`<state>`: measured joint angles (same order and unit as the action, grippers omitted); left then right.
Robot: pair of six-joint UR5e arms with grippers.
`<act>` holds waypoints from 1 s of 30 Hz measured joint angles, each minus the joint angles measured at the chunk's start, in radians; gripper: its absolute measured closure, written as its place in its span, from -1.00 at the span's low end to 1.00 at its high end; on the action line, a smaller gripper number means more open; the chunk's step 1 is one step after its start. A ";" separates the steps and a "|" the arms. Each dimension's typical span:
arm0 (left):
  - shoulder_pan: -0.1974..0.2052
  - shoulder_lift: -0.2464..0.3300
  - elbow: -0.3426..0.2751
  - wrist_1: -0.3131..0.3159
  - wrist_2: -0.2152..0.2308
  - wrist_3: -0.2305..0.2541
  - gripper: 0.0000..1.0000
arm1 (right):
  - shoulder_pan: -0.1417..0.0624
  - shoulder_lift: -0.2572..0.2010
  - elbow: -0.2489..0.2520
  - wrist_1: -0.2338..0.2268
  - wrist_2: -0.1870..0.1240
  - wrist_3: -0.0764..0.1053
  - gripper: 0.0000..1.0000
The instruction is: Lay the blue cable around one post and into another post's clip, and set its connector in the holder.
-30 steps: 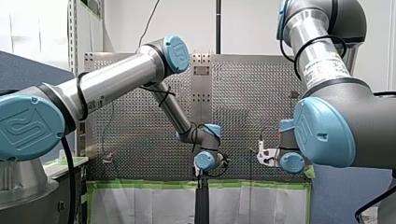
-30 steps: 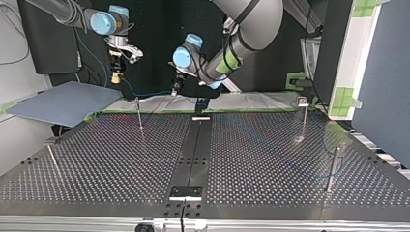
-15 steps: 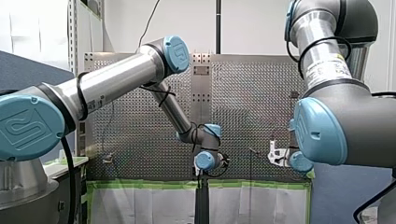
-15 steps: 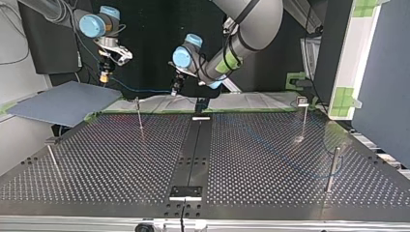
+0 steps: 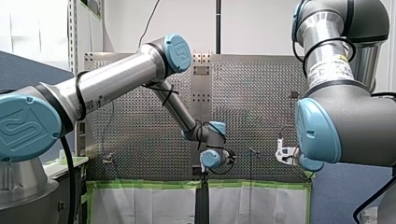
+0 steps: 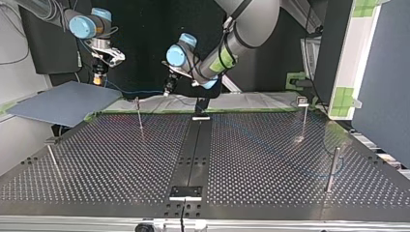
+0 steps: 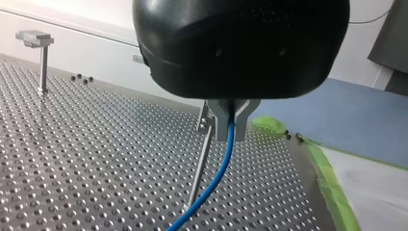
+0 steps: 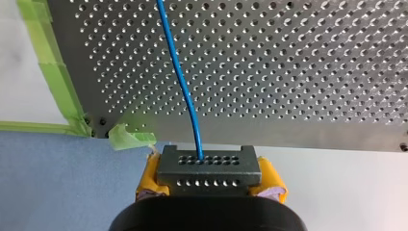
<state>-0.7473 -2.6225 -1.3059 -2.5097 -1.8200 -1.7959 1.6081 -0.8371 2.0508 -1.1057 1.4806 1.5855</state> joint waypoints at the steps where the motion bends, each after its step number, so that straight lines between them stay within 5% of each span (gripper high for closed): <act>1: -0.005 0.000 0.008 -0.005 -0.007 0.000 0.97 | 0.000 0.000 -0.001 -0.001 -0.001 0.001 1.00; 18: -0.024 -0.002 0.036 -0.050 -0.070 -0.010 0.97 | 0.004 0.002 -0.049 0.062 -0.035 0.005 1.00; 30: -0.022 -0.022 0.060 -0.095 -0.083 -0.016 0.97 | -0.003 0.003 -0.131 0.163 -0.063 0.014 1.00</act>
<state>-0.7689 -2.6441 -1.2462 -2.6044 -1.9029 -1.8120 1.6050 -0.8342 1.9200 -0.9424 1.4177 1.5998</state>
